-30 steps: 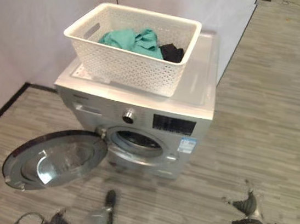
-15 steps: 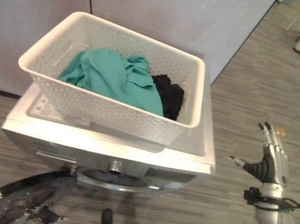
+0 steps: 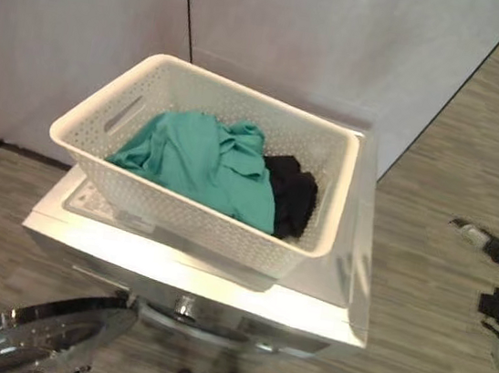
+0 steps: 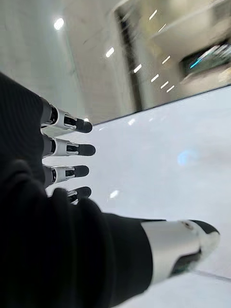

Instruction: Grab the laundry basket,head to the washer,open it,put in the laundry and shut it.

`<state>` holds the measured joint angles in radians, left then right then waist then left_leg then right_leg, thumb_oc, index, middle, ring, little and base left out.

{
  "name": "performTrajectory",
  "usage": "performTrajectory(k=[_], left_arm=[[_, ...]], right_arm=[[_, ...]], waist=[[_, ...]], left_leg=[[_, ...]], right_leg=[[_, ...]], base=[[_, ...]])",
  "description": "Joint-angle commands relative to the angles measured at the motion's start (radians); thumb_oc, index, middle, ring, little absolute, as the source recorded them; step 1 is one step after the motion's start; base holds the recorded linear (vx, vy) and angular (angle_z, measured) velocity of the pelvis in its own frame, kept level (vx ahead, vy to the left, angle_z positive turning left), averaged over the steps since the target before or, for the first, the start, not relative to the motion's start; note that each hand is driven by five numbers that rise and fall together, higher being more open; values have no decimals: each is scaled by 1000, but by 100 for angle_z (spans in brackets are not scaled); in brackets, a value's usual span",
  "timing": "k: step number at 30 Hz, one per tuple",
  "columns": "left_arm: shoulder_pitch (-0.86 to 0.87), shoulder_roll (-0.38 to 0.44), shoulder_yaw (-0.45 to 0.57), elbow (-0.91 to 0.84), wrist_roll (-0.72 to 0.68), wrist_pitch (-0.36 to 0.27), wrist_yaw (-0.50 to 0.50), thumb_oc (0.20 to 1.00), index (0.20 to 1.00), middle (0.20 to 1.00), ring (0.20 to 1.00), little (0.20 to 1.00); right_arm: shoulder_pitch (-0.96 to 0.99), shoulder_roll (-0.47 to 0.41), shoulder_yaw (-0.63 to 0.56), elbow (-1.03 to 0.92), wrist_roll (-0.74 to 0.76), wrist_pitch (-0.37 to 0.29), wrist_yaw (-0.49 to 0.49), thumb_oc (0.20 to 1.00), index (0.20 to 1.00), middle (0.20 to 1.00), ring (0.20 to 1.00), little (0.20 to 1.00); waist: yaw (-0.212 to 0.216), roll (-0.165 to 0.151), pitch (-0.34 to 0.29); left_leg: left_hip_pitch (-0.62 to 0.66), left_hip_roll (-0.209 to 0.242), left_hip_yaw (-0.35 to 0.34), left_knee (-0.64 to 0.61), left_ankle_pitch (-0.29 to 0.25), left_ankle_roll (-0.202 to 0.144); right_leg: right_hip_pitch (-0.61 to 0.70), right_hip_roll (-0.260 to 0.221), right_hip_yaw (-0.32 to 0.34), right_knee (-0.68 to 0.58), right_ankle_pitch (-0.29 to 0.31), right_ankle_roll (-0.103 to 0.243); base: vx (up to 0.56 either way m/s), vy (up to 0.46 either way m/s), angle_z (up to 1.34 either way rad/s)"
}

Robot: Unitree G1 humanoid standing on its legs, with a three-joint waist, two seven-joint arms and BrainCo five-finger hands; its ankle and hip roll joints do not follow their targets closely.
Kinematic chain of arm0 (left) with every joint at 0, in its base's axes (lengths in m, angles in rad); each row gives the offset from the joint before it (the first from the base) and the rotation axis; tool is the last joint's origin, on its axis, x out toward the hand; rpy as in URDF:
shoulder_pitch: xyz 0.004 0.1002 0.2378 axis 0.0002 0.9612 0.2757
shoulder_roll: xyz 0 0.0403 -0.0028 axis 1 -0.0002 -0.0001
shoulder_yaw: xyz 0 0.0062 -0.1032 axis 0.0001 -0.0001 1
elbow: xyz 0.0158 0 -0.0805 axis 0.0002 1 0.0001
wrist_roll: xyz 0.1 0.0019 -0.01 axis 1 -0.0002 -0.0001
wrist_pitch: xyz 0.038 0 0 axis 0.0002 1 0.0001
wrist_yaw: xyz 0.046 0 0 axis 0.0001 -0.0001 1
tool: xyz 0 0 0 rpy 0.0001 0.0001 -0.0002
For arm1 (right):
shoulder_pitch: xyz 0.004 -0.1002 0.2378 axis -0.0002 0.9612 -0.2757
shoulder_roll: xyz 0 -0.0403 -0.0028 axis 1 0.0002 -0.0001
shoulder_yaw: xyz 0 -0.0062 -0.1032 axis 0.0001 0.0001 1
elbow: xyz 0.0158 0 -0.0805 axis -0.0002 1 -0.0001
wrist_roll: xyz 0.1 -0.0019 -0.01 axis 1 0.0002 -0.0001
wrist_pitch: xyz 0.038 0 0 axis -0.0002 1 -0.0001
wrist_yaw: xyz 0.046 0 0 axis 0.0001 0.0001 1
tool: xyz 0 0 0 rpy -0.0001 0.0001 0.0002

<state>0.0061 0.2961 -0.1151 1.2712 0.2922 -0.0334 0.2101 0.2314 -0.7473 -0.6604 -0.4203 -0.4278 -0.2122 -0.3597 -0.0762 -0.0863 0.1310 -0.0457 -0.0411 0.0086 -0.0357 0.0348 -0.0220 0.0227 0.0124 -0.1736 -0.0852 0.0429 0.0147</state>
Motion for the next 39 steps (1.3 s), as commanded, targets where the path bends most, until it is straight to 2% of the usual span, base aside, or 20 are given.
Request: performTrajectory(k=[1, 2, 3, 4, 7, 9, 11, 12, 20, 24, 26, 27, 30, 31, 32, 34, 35, 36, 37, 39], left_arm=[[-104, 2, -26, 36, 47, 16, -1, 1000, 1000, 1000, 1000, 1000], [-105, -1, -22, 37, 47, 16, -1, 1000, 1000, 1000, 1000, 1000], [-100, -3, -17, 39, 44, 13, 3, 1000, 1000, 1000, 1000, 1000], [-94, -4, -21, 39, 41, 10, 7, 1000, 1000, 1000, 1000, 1000], [-86, -7, -43, 38, 38, 9, 2, 1000, 1000, 1000, 1000, 1000], [-76, -16, -64, 42, 46, 5, -4, 1000, 1000, 1000, 1000, 1000], [-71, -19, -66, 48, 45, -1, -10, 1000, 1000, 1000, 1000, 1000], [-69, -15, -84, 49, 41, -5, -18, 1000, 1000, 1000, 1000, 1000], [-49, 15, -83, 63, 13, -10, -42, 1000, 1000, 1000, 1000, 1000], [-32, 24, -100, 76, -13, -20, -68, 1000, 1000, 1000, 1000, 1000], [-30, 21, -96, 76, -13, -20, -68, 1000, 1000, 1000, 1000, 1000], [-29, 28, -110, 88, -38, -25, -78, 1000, 1000, 1000, 1000, 1000], [-33, 47, -136, 100, -78, -33, -100, 1000, 1000, 1000, 1000, 1000], [-32, 63, -142, 106, -95, -35, -112, 1000, 1000, 1000, 1000, 1000], [-29, 62, -136, 107, -95, -35, -112, 1000, 1000, 1000, 1000, 1000], [-21, 79, -140, 109, -110, -35, -129, 1000, 1000, 1000, 1000, 1000], [-13, 74, -133, 109, -113, -34, -136, 1000, 1000, 1000, 1000, 1000], [-9, 83, -134, 106, -122, -36, -144, 1000, 1000, 1000, 1000, 1000], [-2, 60, -121, 106, -122, -35, -144, 1000, 1000, 1000, 1000, 1000], [0, 56, -118, 111, -132, -35, -147, 1000, 1000, 1000, 1000, 1000]], right_arm=[[-40, -88, -80, -43, 34, 1, -64, 1000, 1000, 1000, 1000, 1000], [-42, -90, -78, -47, 32, 5, -64, 1000, 1000, 1000, 1000, 1000], [-62, -106, -78, -54, 25, 9, -61, 1000, 1000, 1000, 1000, 1000], [-93, -135, -71, -66, 18, 6, -53, 1000, 1000, 1000, 1000, 1000], [-89, -211, -132, 1, 80, -19, -61, 1000, 1000, 1000, 1000, 1000], [-105, -213, -125, 29, 100, -18, -60, 1000, 1000, 1000, 1000, 1000], [-111, -220, -126, 42, 98, -20, -61, 1000, 1000, 1000, 1000, 1000], [-158, -247, -78, 64, 125, -24, -42, 1000, 1000, 1000, 1000, 1000], [-231, -423, 56, 243, 225, -22, 71, 1000, 1000, 1000, 1000, 1000], [-275, -616, 116, 421, 362, -42, 172, 1000, 1000, 1000, 1000, 1000], [-299, -624, 139, 434, 367, -47, 172, 1000, 1000, 1000, 1000, 1000], [-373, -706, 234, 537, 483, -64, 242, 1000, 1000, 1000, 1000, 1000], [-643, -854, 580, 736, 588, -41, 383, 1000, 1000, 1000, 1000, 1000], [-861, -889, 844, 778, 635, -29, 476, 1000, 1000, 1000, 1000, 1000], [-928, -884, 910, 787, 636, -31, 476, 1000, 1000, 1000, 1000, 1000], [-1235, -873, 1267, 830, 665, -7, 558, 1000, 1000, 1000, 1000, 1000], [-1390, -865, 1436, 838, 666, 1, 578, 1000, 1000, 1000, 1000, 1000], [-1472, -859, 1535, 831, 660, 7, 601, 1000, 1000, 1000, 1000, 1000], [-1653, -837, 1716, 854, 670, 7, 603, 1000, 1000, 1000, 1000, 1000], [-1772, -799, 1865, 848, 663, 26, 639, 1000, 1000, 1000, 1000, 1000]], waist=[[-58, -21, -6], [-58, -20, 0], [-43, -20, 0], [-21, -24, 5], [-34, -9, -2], [-36, 14, -17], [-32, 17, -24], [-22, 18, -38], [15, -19, -72], [37, -43, -85], [34, -41, -86], [57, -56, -86], [105, -93, -80], [124, -118, -77], [118, -117, -79], [129, -141, -78], [120, -139, -84], [125, -151, -82], [108, -129, -88], [117, -131, -84]], left_leg=[[-104, 171, 266, 195, -48, -49], [-112, 177, 284, 208, -42, -49], [-102, 182, 229, 224, -67, -55], [-102, 173, 129, 252, -83, -65], [-68, 194, 56, 194, -99, -78], [-39, 193, 77, 145, -98, -69], [-18, 182, 82, 112, -92, -63], [1, 171, 98, 82, -87, -59], [59, 155, 115, -45, -49, -50], [54, 152, 112, -52, -44, -56], [54, 152, 113, -52, -44, -55], [54, 153, 119, -52, -42, -60], [40, 152, 119, -52, -34, -65], [31, 155, 116, -52, -29, -69], [31, 155, 118, -52, -29, -69], [16, 159, 109, -52, -20, -74], [11, 161, 106, -52, -17, -76], [5, 164, 102, -52, -14, -78], [4, 164, 101, -52, -14, -78], [-9, 169, 93, -52, -7, -83]], right_leg=[[-60, -88, -46, 52, -78, 95], [-67, -87, -54, 57, -71, 92], [-69, -85, -37, 62, -73, 92], [-72, -85, -4, 71, -69, 93], [-79, -99, -2, 86, -67, 110], [-74, -110, -4, 88, -63, 117], [-75, -115, 3, 88, -57, 122], [-74, -123, 6, 84, -49, 128], [-74, -137, 4, 61, -23, 149], [-66, -148, -17, 28, 5, 163], [-66, -148, -16, 26, 7, 163], [-64, -152, -16, 9, 22, 168], [-74, -161, -22, -1, 40, 178], [-79, -162, -27, -2, 43, 180], [-80, -162, -26, -2, 44, 180], [-87, -166, -39, -2, 46, 182], [-89, -167, -43, -2, 47, 183], [-90, -166, -46, -2, 48, 183], [-91, -166, -46, -2, 48, 183], [-95, -167, -61, -2, 49, 184]], base=[[-185, 16, 80], [-67, 41, 123], [-38, 23, 108], [11, 62, 58], [36, 123, -74], [61, 193, -6], [56, 161, 4], [53, 161, -17], [15, 82, -5], [-17, 27, 7], [-12, 17, 12], [-32, 30, 9], [-46, 32, -8], [-32, 14, 5], [-32, 6, 3], [-17, -3, -1], [-25, -14, 5], [-11, -11, 15], [-10, -14, 32], [0, -21, 30]])
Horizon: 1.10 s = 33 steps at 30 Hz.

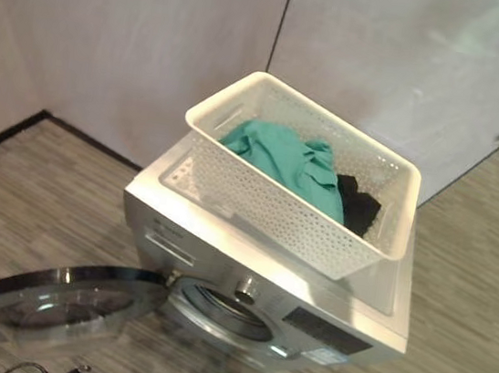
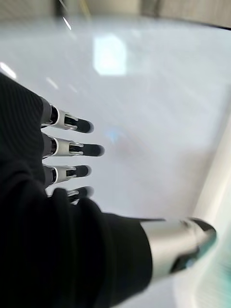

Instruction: Grab the laundry basket,head to the washer,open it,put in the laundry and shut it.

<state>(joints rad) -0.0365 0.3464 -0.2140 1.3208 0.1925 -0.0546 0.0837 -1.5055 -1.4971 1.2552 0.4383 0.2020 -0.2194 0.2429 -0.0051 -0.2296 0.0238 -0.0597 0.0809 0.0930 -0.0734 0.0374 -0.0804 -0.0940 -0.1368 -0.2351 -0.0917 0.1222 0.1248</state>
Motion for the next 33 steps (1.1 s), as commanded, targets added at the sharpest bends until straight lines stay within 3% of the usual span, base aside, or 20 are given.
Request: performTrajectory(k=[1, 5, 14, 21, 28, 33], left_arm=[[42, -2, -15, 59, -42, -13, -25, 1000, 1000, 1000, 1000, 1000], [30, 0, -6, 45, -58, -11, -15, 1000, 1000, 1000, 1000, 1000], [23, 4, -18, 24, -64, -12, -24, 1000, 1000, 1000, 1000, 1000], [24, 12, -10, 22, -55, -11, -31, 1000, 1000, 1000, 1000, 1000], [1, 17, -32, -12, -60, -19, -22, 1000, 1000, 1000, 1000, 1000], [-22, 17, -38, -29, -65, -20, 0, 1000, 1000, 1000, 1000, 1000]], right_arm=[[-73, -35, -6, -27, 41, 29, 39, 1000, 1000, 1000, 1000, 1000], [-38, 16, -37, -39, 40, 34, 30, 1000, 1000, 1000, 1000, 1000], [-20, 39, 55, -112, 0, 65, 107, 1000, 1000, 1000, 1000, 1000], [67, 73, -11, -184, 29, 77, 133, 1000, 1000, 1000, 1000, 1000], [132, 155, -78, -153, -96, 75, 91, 1000, 1000, 1000, 1000, 1000], [205, 240, -175, -123, -299, 70, -2, 1000, 1000, 1000, 1000, 1000]], waist=[[48, 18, 25], [73, 18, 38], [100, 19, 65], [107, 25, 81], [122, 22, 108], [135, 21, 132]], left_leg=[[2, 47, 5, -14, -8, -25], [-18, 47, -14, -14, 0, -25], [-47, 40, -49, -14, 10, -21], [-53, 34, -47, -13, 10, -16], [-74, 27, -57, -10, 16, -10], [-96, 21, -67, -9, 21, -4]], right_leg=[[21, -17, -4, 4, -30, 75], [17, -20, -18, 4, -29, 75], [14, -28, -43, 4, -29, 75], [3, -34, -39, 4, -23, 76], [-12, -40, -41, 4, -14, 77], [-31, -42, -40, 4, -5, 78]], base=[[9, -19, 12], [-9, -19, 13], [-7, -2, 9], [-2, 4, 3], [-12, 1, -2], [-7, -1, 0]])
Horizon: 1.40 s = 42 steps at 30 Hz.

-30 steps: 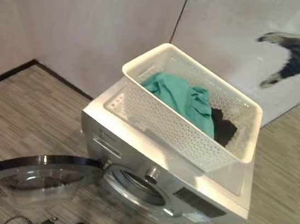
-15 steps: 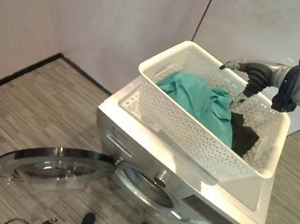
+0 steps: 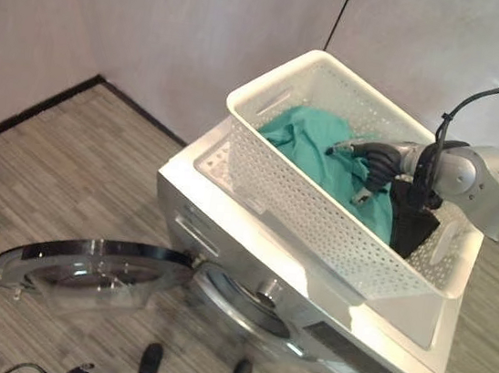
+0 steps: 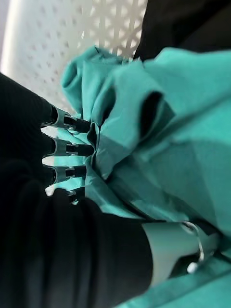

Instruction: Grab the laundry basket,head to the washer,open it,put in the laundry and shut it.

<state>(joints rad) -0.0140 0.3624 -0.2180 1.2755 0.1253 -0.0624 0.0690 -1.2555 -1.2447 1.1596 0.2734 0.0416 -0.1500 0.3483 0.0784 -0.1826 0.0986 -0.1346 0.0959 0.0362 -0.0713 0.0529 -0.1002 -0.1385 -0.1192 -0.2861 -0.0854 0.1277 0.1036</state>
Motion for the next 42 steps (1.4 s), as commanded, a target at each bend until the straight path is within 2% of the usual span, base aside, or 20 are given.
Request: performTrajectory(k=[1, 3, 6, 7, 9, 13, 14, 21, 23, 25, 34, 38, 41, 42], left_arm=[[-44, 5, -36, 16, 2, -12, 15, 1000, 1000, 1000, 1000, 1000], [-71, 5, -51, 10, 16, -8, 41, 1000, 1000, 1000, 1000, 1000], [-82, 4, -57, 15, 25, -5, 50, 1000, 1000, 1000, 1000, 1000], [-88, 4, -56, 18, 26, -3, 55, 1000, 1000, 1000, 1000, 1000], [-95, 5, -54, 25, 29, 0, 62, 1000, 1000, 1000, 1000, 1000], [-102, 5, -47, 41, 27, 3, 71, 1000, 1000, 1000, 1000, 1000], [-97, 4, -48, 39, 29, 4, 72, 1000, 1000, 1000, 1000, 1000], [-95, 7, -49, 44, 26, 8, 74, 1000, 1000, 1000, 1000, 1000], [-97, 1, -51, 41, 30, 7, 78, 1000, 1000, 1000, 1000, 1000], [-91, -9, -60, 43, 31, 10, 83, 1000, 1000, 1000, 1000, 1000], [-57, -26, -51, 68, 34, 20, 88, 1000, 1000, 1000, 1000, 1000], [-34, -36, -35, 83, -5, 29, 85, 1000, 1000, 1000, 1000, 1000], [-24, -39, 4, 88, -84, 27, 88, 1000, 1000, 1000, 1000, 1000], [-24, -35, 16, 68, -122, 22, 90, 1000, 1000, 1000, 1000, 1000]], right_arm=[[-33, -12, -91, 42, -142, 0, -108, 1000, 1000, 1000, 1000, 1000], [3, 75, -159, 123, -335, 7, -199, 1000, 1000, 1000, 1000, 1000], [34, 121, -196, 167, -400, 13, -240, 1000, 1000, 1000, 1000, 1000], [46, 140, -214, 180, -413, 20, -250, 583, 583, 583, 583, 583], [66, 168, -248, 184, -426, 25, -257, 200, 200, 200, 200, 200], [113, 195, -346, 200, -410, 43, -298, 200, 200, 200, 200, 200], [133, 208, -418, 220, -373, 55, -331, 200, 200, 200, 200, 200], [189, 216, -594, 218, -260, 73, -404, 200, 200, 200, 200, 200], [217, 218, -707, 238, -212, 82, -476, 200, 200, 200, 200, 200], [230, 257, -826, 236, -97, 71, -542, 200, 200, 200, 200, 200], [277, 320, -967, 197, 65, 20, -617, 200, 200, 200, 200, 200], [283, 392, -976, 205, 264, -12, -583, 200, 200, 200, 200, 200], [295, 452, -983, 237, 417, -37, -570, 200, 200, 200, 200, 200], [286, 464, -961, 246, 463, -30, -545, 228, 228, 228, 228, 228]], waist=[[53, -30, 55], [68, -30, 78], [74, -32, 87], [76, -33, 89], [79, -34, 94], [76, -38, 88], [71, -34, 78], [59, -33, 49], [56, -22, 28], [52, -11, -11], [50, 7, -63], [42, 18, -79], [33, 27, -90], [29, 32, -94]], left_leg=[[-23, 6, -10, -11, 5, 15], [-43, -1, -25, -11, 11, 21], [-51, -6, -32, -11, 13, 24], [-53, -7, -33, -11, 13, 25], [-55, -9, -38, -11, 14, 27], [-52, -14, -44, -12, 10, 31], [-44, -14, -44, -12, 6, 33], [-11, -8, -43, -14, -6, 35], [15, -5, -44, -13, -20, 35], [38, -7, -43, -15, -24, 37], [74, -1, -32, -15, -36, 38], [90, 1, -16, -16, -37, 36], [101, 2, -6, -16, -38, 35], [102, 2, -3, -16, -36, 34]], right_leg=[[13, -59, 11, -2, -11, 99], [0, -62, 9, -2, -3, 98], [-5, -63, 9, -2, 0, 98], [-7, -64, 8, -2, 1, 98], [-7, -65, 8, -2, 1, 96], [2, -65, 4, -2, -4, 94], [12, -65, 2, -2, -7, 93], [43, -61, 1, 4, -24, 88], [69, -58, -5, 6, -41, 85], [94, -60, -11, 3, -52, 83], [126, -54, -7, -1, -73, 78], [134, -50, 5, -2, -76, 75], [137, -52, 13, -2, -75, 74], [137, -53, 16, -2, -74, 73]], base=[[-37, -2, 4], [-37, -3, 2], [-6, 2, 5], [-2, 9, 17], [2, 10, 15], [32, 8, 2], [0, 0, 0], [42, -10, 2], [89, -9, 0], [86, -7, 0], [17, -2, -1], [0, 0, 0], [-13, 20, -6], [-34, 23, -6]])
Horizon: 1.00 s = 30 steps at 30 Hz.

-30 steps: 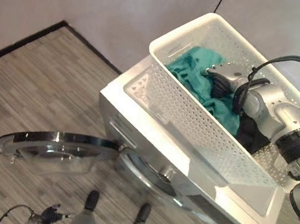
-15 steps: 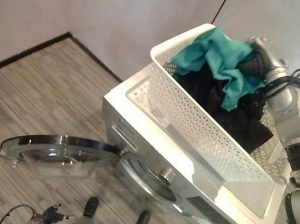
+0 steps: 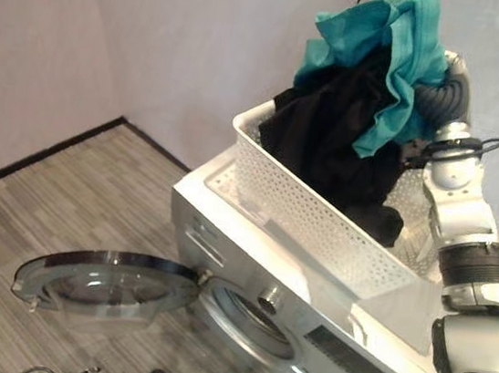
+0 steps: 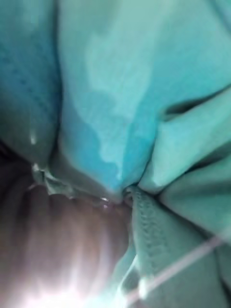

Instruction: Grab the laundry basket,head to the washer,open it,put in the laundry and shut it.

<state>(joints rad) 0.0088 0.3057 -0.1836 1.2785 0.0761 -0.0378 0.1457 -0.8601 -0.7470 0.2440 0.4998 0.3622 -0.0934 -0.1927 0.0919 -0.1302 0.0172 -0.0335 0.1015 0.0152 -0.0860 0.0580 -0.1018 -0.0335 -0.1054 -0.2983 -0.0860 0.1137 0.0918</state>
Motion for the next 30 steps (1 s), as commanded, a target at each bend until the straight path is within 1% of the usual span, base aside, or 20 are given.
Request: performTrajectory(k=[1, 2, 3, 4, 5, 6, 7, 8, 11, 12, 15, 17, 18, 19, 20, 21, 22, 25, 28, 30], left_arm=[[-46, 25, -15, 38, -103, -10, 21, 1000, 1000, 1000, 1000, 1000], [-43, 25, -19, 27, -113, -13, 20, 1000, 1000, 1000, 1000, 1000], [-43, 26, -20, 28, -115, -11, 22, 1000, 1000, 1000, 1000, 1000], [-42, 25, -21, 33, -116, -7, 20, 1000, 1000, 1000, 1000, 1000], [-39, 21, -19, 45, -118, -6, 17, 1000, 1000, 1000, 1000, 1000], [-36, 18, -19, 48, -118, -7, 16, 1000, 1000, 1000, 1000, 1000], [-30, 10, -20, 64, -115, -5, 13, 1000, 1000, 1000, 1000, 1000], [-24, 6, -18, 76, -113, -3, 10, 1000, 1000, 1000, 1000, 1000], [-12, 0, -6, 101, -111, 2, 9, 1000, 1000, 1000, 1000, 1000], [-8, -1, 2, 110, -109, 4, 7, 1000, 1000, 1000, 1000, 1000], [-1, 1, 8, 114, -104, 5, 6, 1000, 1000, 1000, 1000, 1000], [-6, 9, 17, 117, -106, 5, 6, 1000, 1000, 1000, 1000, 1000], [-5, 13, 17, 115, -107, 5, 4, 1000, 1000, 1000, 1000, 1000], [-5, 14, 18, 114, -108, 5, 2, 1000, 1000, 1000, 1000, 1000], [-2, 17, 18, 115, -112, 4, -7, 1000, 1000, 1000, 1000, 1000], [-2, 15, 17, 114, -116, 2, -17, 1000, 1000, 1000, 1000, 1000], [0, 17, 18, 115, -114, 0, -22, 1000, 1000, 1000, 1000, 1000], [2, 19, 15, 111, -107, -3, -31, 1000, 1000, 1000, 1000, 1000], [7, 24, 6, 103, -93, -4, -45, 1000, 1000, 1000, 1000, 1000], [6, 27, 3, 95, -86, -3, -46, 1000, 1000, 1000, 1000, 1000]], right_arm=[[-109, -19, -36, 46, 215, -86, 7, 200, 200, 200, 200, 200], [-114, -5, -19, 63, 262, -81, 29, 250, 250, 250, 250, 250], [-124, 1, -6, 84, 275, -80, 32, 498, 498, 498, 498, 498], [-133, 6, 12, 91, 271, -61, 42, 705, 705, 705, 705, 705], [-140, -2, 26, 101, 251, -52, 53, 790, 790, 790, 790, 790], [-145, -5, 31, 113, 250, -50, 55, 780, 780, 780, 780, 780], [-156, -9, 40, 123, 243, -49, 62, 733, 733, 733, 733, 733], [-170, -20, 51, 130, 232, -47, 67, 1000, 1000, 1000, 1000, 1000], [-189, -26, 60, 142, 220, -46, 76, 1000, 1000, 1000, 1000, 1000], [-192, -28, 65, 135, 210, -45, 85, 200, 200, 200, 200, 200], [-191, -38, 72, 123, 193, -46, 92, 200, 200, 200, 200, 200], [-196, -49, 97, 122, 182, -40, 117, 200, 200, 200, 200, 200], [-206, -64, 127, 122, 171, -29, 145, 498, 498, 498, 498, 498], [-218, -78, 151, 130, 173, -23, 158, 815, 815, 815, 815, 815], [-252, -112, 225, 138, 137, -5, 209, 1000, 1000, 1000, 1000, 1000], [-294, -146, 289, 139, 80, 3, 227, 1000, 1000, 1000, 1000, 1000], [-318, -162, 340, 138, 26, 12, 257, 1000, 1000, 1000, 1000, 1000], [-366, -194, 446, 117, -25, 16, 303, 1000, 1000, 1000, 1000, 1000], [-379, -205, 504, 121, -97, 24, 321, 1000, 1000, 1000, 1000, 1000], [-381, -201, 517, 132, -154, 29, 317, 1000, 1000, 1000, 1000, 1000]], waist=[[14, -14, -15], [10, -9, -16], [10, -7, -16], [5, -3, -18], [2, -1, -18], [1, 1, -20], [-1, 2, -22], [-3, 1, -23], [-6, -1, -24], [-6, -3, -25], [-8, -7, -25], [-9, -15, -25], [-9, -20, -25], [-9, -21, -24], [-11, -30, -23], [-14, -31, -20], [-16, -33, -17], [-18, -38, -9], [-10, -45, 3], [-5, -48, 10]], left_leg=[[2, -4, 18, -1, -40, 36], [3, -5, 19, -1, -38, 35], [4, -6, 20, -1, -37, 36], [6, -5, 23, -1, -36, 35], [8, -4, 25, -1, -35, 33], [9, -4, 25, -1, -35, 33], [10, -5, 23, -1, -36, 32], [11, -6, 24, -1, -36, 33], [16, -5, 27, -1, -37, 33], [21, -5, 30, -1, -38, 34], [28, -2, 32, -1, -42, 34], [30, 0, 31, -1, -42, 33], [30, 1, 32, -1, -40, 32], [29, 2, 32, -1, -40, 31], [28, 3, 34, -1, -38, 30], [27, 4, 36, -1, -37, 28], [25, 4, 36, -1, -36, 28], [21, 3, 37, -1, -33, 26], [12, 3, 33, -1, -29, 26], [5, 2, 29, -1, -27, 27]], right_leg=[[32, -67, 30, -1, -59, 83], [32, -68, 33, -1, -58, 84], [32, -69, 36, -1, -57, 84], [34, -70, 40, -1, -56, 84], [36, -70, 39, -1, -55, 84], [38, -71, 37, -1, -56, 84], [39, -71, 37, -1, -56, 83], [41, -72, 36, -1, -55, 84], [46, -72, 38, -1, -55, 84], [48, -71, 39, -1, -54, 84], [54, -69, 41, -1, -56, 82], [56, -67, 41, 0, -57, 81], [56, -67, 43, -1, -57, 81], [56, -67, 43, 0, -56, 81], [53, -67, 42, -1, -54, 82], [51, -66, 41, -1, -53, 83], [49, -67, 41, -1, -51, 83], [42, -67, 42, -1, -47, 85], [35, -68, 40, -1, -42, 87], [29, -68, 36, -1, -39, 88]], base=[[-51, 25, -5], [-41, 15, -1], [-34, 19, -1], [-28, 14, -7], [-17, 19, -15], [-9, 15, -16], [4, 16, -10], [0, 0, 0], [0, 0, 0], [0, 0, 0], [3, -2, -1], [0, 0, 0], [0, 0, 0], [0, 0, 0], [0, 0, 0], [0, 0, 0], [0, 0, 0], [0, 0, 0], [-8, -3, 1], [0, 0, 0]])
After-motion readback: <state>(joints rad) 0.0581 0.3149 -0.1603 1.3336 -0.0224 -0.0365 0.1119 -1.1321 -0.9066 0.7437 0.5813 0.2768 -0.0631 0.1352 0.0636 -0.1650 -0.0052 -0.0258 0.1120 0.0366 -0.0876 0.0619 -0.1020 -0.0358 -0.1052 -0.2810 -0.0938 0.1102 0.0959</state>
